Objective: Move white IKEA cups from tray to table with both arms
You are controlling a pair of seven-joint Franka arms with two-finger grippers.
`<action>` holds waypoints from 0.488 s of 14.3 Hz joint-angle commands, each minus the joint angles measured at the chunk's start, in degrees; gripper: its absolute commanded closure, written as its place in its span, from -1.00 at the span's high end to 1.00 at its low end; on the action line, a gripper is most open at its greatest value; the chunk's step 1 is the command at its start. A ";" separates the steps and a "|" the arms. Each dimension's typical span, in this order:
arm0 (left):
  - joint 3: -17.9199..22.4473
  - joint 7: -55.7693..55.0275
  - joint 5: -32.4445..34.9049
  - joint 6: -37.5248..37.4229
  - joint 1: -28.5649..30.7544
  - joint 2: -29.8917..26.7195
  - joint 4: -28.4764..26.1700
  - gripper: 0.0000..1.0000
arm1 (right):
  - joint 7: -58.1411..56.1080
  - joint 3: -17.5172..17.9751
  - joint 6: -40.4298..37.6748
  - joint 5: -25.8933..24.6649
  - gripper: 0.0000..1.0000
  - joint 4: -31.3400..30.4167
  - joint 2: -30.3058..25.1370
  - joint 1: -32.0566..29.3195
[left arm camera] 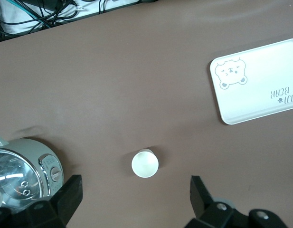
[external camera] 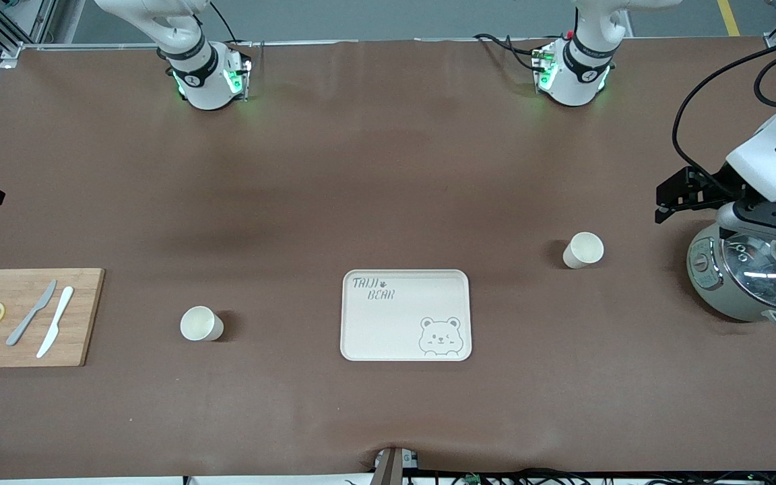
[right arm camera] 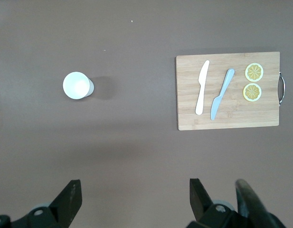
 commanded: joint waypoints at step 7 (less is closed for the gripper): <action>0.12 -0.29 -0.39 0.22 0.28 -0.49 0.28 1.00 | 0.76 0.13 -0.04 -0.15 1.00 0.01 -0.64 -0.19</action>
